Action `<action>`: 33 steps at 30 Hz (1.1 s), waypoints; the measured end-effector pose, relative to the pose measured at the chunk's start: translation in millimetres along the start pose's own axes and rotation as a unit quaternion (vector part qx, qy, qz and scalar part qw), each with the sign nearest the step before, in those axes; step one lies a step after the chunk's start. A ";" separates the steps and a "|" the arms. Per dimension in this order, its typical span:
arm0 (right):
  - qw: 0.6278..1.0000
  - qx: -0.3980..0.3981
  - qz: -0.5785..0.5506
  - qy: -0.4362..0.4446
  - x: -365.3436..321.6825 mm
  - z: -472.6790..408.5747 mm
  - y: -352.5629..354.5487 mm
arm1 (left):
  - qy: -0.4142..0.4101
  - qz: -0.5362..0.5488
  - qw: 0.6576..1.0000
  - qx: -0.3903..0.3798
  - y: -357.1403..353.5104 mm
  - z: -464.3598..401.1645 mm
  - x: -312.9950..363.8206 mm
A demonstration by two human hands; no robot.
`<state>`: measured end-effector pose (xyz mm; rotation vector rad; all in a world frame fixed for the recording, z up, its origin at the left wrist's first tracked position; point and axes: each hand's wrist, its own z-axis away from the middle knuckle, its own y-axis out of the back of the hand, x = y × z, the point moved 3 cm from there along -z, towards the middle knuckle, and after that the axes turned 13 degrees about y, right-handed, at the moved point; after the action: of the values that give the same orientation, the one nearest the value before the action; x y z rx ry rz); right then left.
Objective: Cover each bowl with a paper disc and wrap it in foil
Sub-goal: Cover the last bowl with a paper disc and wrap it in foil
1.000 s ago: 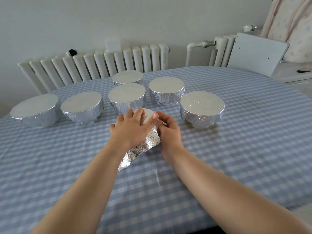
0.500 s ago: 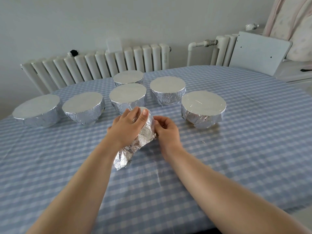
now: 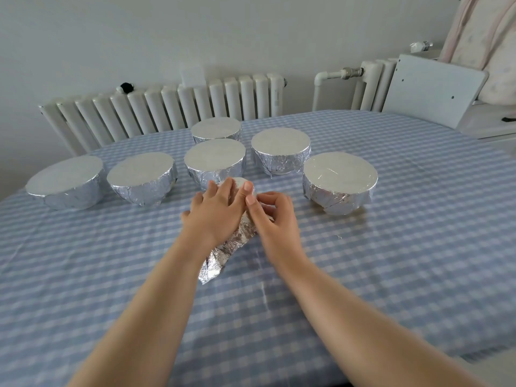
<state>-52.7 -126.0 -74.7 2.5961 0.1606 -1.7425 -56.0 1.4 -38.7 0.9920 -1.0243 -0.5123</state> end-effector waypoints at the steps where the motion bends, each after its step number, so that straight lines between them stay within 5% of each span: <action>1: 1.000 -0.007 0.024 -0.001 -0.5 1.2 0.4 | 0.013 -0.006 1.000 0.000 -0.7 3.3 2.5; 6: 0.985 -0.030 0.168 0.035 -3.2 4.9 8.6 | 0.028 -0.053 0.998 0.018 -7.0 7.8 12.2; 17: 0.989 0.029 0.139 -0.042 12.3 4.9 13.7 | 0.021 -0.200 0.979 0.022 -23.4 13.3 34.0; 22: 0.989 0.043 0.118 -0.074 13.9 6.5 12.6 | -0.057 -0.245 0.967 0.028 -8.0 8.1 19.0; 33: 0.982 0.070 0.152 -0.085 12.6 7.1 12.7 | -0.128 -0.191 0.970 0.078 -11.7 9.5 3.6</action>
<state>-53.3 -138.1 -89.6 2.3814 -0.3533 -1.9037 -61.8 -11.2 -45.6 1.2979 -1.1190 -0.9073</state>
